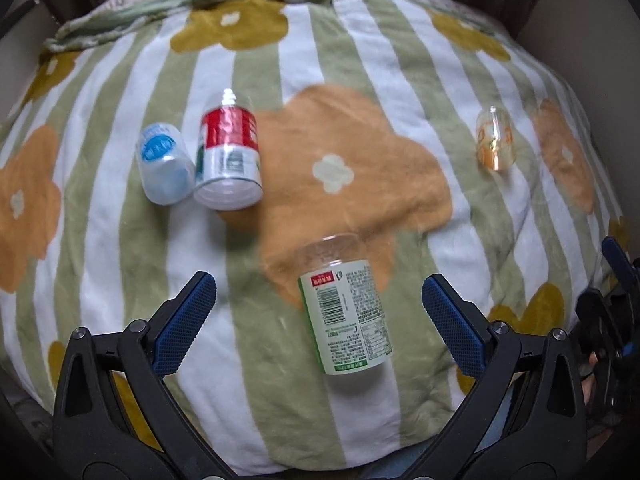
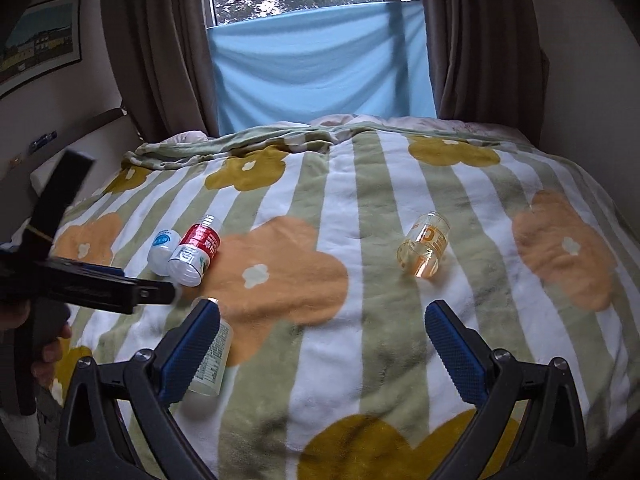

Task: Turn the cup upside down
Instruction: 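Close the left tool around the green-labelled cup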

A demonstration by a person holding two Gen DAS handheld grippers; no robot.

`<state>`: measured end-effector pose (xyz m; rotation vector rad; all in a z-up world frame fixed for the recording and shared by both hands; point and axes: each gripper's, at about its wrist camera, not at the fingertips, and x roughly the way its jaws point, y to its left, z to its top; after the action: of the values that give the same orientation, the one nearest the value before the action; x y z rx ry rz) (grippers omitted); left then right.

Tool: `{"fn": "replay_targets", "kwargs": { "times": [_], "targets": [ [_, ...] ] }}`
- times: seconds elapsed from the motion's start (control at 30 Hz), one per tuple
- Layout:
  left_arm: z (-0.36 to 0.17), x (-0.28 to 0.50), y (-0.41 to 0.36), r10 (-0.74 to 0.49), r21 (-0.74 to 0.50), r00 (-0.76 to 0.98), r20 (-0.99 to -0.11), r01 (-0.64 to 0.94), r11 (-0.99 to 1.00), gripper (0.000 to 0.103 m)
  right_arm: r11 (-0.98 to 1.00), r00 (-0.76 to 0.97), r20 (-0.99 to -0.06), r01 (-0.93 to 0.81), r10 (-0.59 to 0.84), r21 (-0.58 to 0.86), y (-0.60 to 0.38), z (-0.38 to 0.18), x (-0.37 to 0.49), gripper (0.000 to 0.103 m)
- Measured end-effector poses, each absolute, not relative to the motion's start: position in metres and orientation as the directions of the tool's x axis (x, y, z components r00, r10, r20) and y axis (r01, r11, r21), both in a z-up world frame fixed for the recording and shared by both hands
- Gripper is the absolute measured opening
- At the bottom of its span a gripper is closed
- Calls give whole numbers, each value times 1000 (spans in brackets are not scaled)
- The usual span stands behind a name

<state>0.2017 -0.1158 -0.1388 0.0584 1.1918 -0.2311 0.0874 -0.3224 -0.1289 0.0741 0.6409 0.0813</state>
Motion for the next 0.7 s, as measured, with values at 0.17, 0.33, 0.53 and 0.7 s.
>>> {"fn": "replay_targets", "kwargs": {
  "times": [0.17,0.33,0.53,0.7],
  "targets": [
    [-184,221,-133,-106,-70,187,-977,191,979,102,980,781,-593,-145,196,133,-323,-147,80,103],
    [-207,234,-138,-69,-53,91,-993,169,984,97,980,774,-602,-177,198,96,-324,-158,74,103],
    [-238,243,-133,-172,-177,-92,-981,49,983,76,975,773,-595,-189,221,117,-332,-158,75,103],
    [-244,246,-132,-193,-195,-96,-977,14,981,67,975,773,-594,-199,221,104,-330,-157,74,103]
  ]
}}
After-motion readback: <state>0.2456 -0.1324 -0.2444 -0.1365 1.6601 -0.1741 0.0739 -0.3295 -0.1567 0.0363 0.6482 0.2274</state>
